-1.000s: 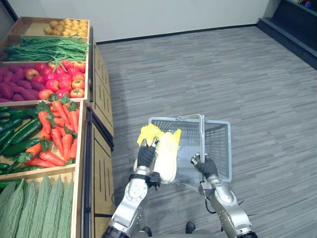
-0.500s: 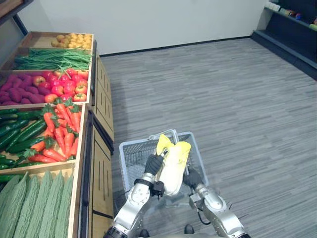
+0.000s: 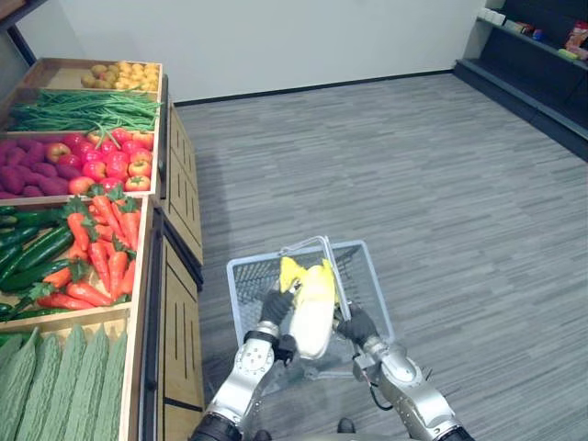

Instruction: Pick vegetable in the basket

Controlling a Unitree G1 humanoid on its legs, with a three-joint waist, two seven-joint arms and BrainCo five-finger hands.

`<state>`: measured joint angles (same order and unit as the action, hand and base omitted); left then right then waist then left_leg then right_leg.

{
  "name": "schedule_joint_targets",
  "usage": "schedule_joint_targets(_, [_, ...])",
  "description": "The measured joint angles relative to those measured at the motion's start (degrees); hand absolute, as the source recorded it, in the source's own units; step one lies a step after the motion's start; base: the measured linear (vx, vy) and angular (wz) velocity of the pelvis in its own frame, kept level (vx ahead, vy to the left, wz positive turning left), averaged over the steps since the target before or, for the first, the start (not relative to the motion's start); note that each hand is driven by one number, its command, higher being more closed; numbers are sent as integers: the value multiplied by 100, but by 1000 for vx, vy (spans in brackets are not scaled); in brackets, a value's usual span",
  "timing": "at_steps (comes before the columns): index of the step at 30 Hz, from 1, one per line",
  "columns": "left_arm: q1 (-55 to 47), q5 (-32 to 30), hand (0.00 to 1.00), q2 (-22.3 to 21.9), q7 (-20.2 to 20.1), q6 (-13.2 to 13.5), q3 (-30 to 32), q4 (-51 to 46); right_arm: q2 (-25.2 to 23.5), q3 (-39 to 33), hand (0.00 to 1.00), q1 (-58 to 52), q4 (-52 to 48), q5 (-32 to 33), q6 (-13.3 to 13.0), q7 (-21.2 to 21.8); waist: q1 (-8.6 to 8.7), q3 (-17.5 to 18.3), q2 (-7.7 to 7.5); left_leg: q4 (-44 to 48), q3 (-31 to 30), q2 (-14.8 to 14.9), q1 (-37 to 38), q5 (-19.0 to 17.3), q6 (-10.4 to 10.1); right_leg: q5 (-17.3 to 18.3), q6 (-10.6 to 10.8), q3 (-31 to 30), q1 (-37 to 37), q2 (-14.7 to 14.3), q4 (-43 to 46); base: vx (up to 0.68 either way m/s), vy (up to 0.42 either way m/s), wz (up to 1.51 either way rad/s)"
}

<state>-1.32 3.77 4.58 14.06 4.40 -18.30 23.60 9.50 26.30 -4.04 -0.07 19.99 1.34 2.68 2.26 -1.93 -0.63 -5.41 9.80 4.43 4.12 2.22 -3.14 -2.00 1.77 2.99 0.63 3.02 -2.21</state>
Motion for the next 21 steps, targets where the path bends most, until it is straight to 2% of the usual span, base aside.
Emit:
schedule_joint_targets(6, [12,-19,0,-61,-3,0,105,4,-66,61,100,43,-359,415,-98,172,-1,-4,16,-4,-8,-10,19,1,3,3,1,-23,8,6,3,-9,1,-2])
schedule_joint_targets(15, [7,-219,0,-101,-166,-1,100,-67,-52,-5,100,25,-358,514,-94,234,13,-15,48,-6,-11,-10,19,3,3,5,4,-18,6,5,2,0,0,0])
schedule_joint_targets(17, [-5,-258,0,-101,-196,-1,97,-305,-60,-141,100,-27,-357,412,-94,233,5,-20,55,-5,-23,-15,17,3,3,5,4,-9,9,9,2,2,1,2])
schedule_joint_targets(21, [-232,-625,0,-95,-312,82,136,-1241,-137,-704,100,-152,-342,-202,-95,207,-1,-22,121,-7,-41,-46,18,4,6,12,14,34,19,37,8,0,0,3])
